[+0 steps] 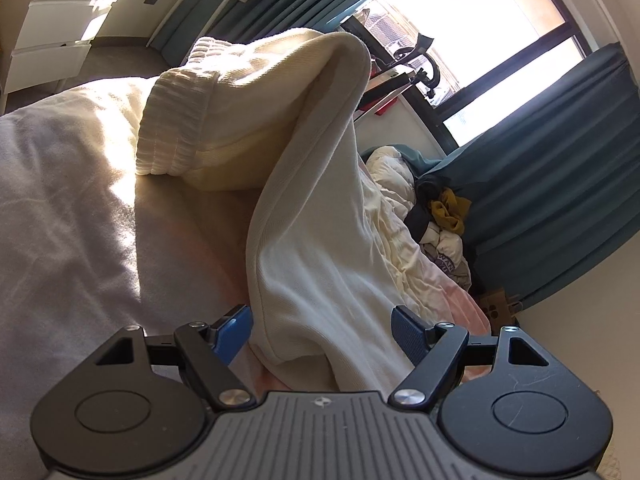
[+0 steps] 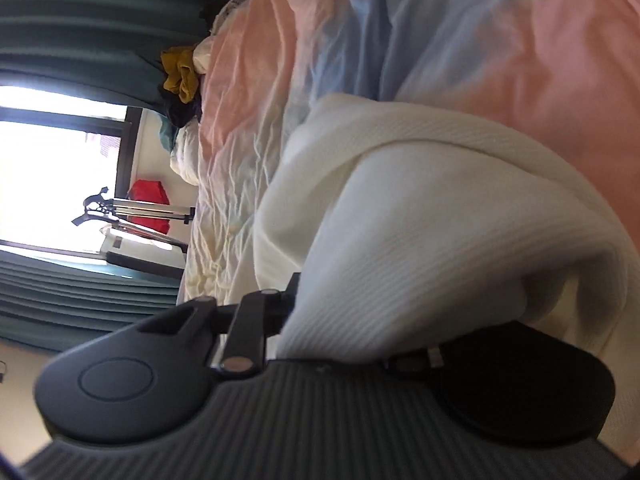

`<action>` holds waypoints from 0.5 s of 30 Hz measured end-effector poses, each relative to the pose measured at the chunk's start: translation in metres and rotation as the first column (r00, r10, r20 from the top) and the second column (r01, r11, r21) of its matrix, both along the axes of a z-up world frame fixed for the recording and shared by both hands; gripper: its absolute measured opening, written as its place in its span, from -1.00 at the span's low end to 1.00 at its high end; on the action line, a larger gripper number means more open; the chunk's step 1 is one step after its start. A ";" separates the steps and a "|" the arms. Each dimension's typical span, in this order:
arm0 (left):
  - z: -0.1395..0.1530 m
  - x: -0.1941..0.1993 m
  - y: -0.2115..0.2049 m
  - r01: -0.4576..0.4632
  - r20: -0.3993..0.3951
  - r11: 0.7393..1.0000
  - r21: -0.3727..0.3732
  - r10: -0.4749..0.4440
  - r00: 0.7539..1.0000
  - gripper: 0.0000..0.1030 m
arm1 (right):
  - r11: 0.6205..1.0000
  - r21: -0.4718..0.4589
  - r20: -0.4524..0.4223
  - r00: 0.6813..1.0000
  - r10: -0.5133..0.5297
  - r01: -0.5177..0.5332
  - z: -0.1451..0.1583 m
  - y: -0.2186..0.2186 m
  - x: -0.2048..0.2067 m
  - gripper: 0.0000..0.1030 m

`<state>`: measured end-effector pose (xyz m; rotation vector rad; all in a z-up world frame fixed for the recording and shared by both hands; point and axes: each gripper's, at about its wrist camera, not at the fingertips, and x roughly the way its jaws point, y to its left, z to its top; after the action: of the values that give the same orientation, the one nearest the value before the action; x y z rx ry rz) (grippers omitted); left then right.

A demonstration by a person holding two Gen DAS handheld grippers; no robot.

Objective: Fold clothes

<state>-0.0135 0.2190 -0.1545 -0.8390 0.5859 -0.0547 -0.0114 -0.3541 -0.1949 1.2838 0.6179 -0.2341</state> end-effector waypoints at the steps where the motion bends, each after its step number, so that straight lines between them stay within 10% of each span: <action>1: 0.000 0.001 -0.002 0.008 0.007 1.000 0.003 -0.008 1.000 0.52 | 0.999 -0.047 0.017 1.000 0.009 -0.009 0.011 -0.003 0.007 -0.52; 9: 0.004 0.012 -0.015 0.071 0.061 0.997 0.026 -0.073 0.996 0.51 | 0.919 -0.388 0.190 0.970 0.154 -0.070 0.137 -0.027 0.095 -0.59; 13: 0.006 0.017 -0.022 0.102 0.087 0.994 0.038 -0.105 0.991 0.51 | 0.754 -0.652 0.297 0.891 0.343 -0.073 0.200 -0.008 0.123 -0.60; 15: 0.007 0.019 -0.026 0.115 0.099 0.992 0.048 -0.120 0.988 0.51 | 0.740 -0.670 0.336 0.867 0.370 -0.056 0.207 -0.005 0.121 -0.60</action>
<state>0.0060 0.1932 -0.1472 -0.7559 0.5387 -0.1909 0.1097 -0.3591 0.0120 0.5417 0.2350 0.0616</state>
